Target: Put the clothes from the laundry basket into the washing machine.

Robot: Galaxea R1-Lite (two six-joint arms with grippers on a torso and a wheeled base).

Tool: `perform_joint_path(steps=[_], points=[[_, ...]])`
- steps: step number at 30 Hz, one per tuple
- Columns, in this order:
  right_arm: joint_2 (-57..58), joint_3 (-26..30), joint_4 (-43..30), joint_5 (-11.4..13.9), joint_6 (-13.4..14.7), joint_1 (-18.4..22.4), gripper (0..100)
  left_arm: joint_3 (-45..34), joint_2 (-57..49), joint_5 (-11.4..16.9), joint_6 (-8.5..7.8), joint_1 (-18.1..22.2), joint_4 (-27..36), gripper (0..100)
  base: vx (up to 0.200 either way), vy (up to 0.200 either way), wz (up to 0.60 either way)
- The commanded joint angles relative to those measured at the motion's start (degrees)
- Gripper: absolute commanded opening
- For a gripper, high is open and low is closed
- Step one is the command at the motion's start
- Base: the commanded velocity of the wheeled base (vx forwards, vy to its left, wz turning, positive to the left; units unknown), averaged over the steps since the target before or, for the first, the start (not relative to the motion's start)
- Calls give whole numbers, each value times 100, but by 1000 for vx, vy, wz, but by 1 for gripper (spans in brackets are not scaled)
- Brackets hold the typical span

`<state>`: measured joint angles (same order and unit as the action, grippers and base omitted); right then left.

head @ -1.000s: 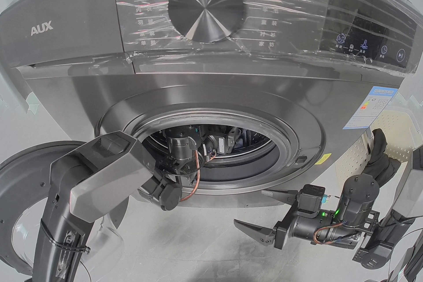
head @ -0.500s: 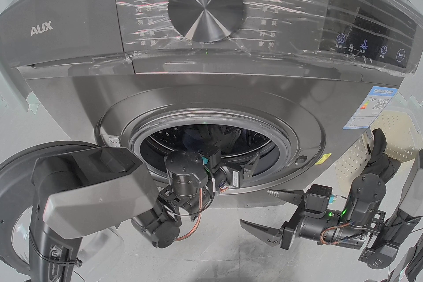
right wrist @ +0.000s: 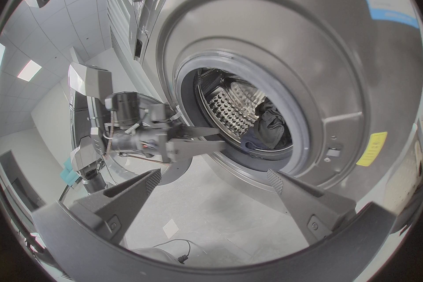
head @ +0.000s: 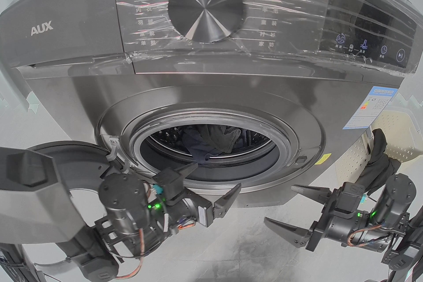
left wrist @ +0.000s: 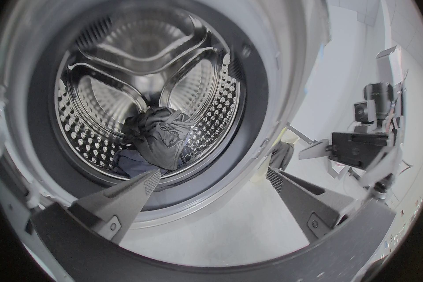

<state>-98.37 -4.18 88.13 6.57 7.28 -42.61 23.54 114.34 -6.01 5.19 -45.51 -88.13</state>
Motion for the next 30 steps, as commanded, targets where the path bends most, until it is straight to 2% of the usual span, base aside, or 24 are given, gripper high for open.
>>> perform_joint_path(steps=[1,4,8,10,15,16,17,20,25,28,29,30], points=[[1030,409,-41,-393,19,7,100,-992,-1414,-58,8,-248,-82,100,0,0,0],[1276,418,-94,-543,63,7,100,-1343,-1739,-76,-27,-257,-82,100,0,0,0],[1487,418,-305,-569,54,156,100,-1704,-2126,-85,-106,-178,-73,100,-100,0,0],[1847,418,-744,-604,2,464,100,-1932,-2548,-128,-150,-143,-64,100,-200,0,0],[2638,418,-1913,-657,-16,921,100,-2275,-3075,-190,-238,350,-38,100,-200,0,0],[2665,418,-1940,-657,-16,930,100,-2284,-3093,-181,-247,367,-38,100,-200,0,0],[2955,418,-2282,-710,-16,1079,100,-2345,-3295,-199,-273,481,-3,100,-200,0,0],[3350,418,-2678,-763,-69,1387,100,-2345,-3708,-208,-344,604,173,100,-200,0,0],[4168,418,-3442,-754,-174,1791,100,-2345,-4490,-199,-379,789,938,100,-200,0,0],[4897,418,-4137,-745,-297,2081,100,-2345,-5228,-155,-405,1000,1790,100,-200,0,0],[4897,418,-4137,-745,-297,2081,100,-2345,-5228,-155,-405,1000,1790,100,-200,0,0],[5152,409,-4339,-745,-332,2186,100,-2336,-5483,-155,-423,1053,2089,100,-200,0,0]])
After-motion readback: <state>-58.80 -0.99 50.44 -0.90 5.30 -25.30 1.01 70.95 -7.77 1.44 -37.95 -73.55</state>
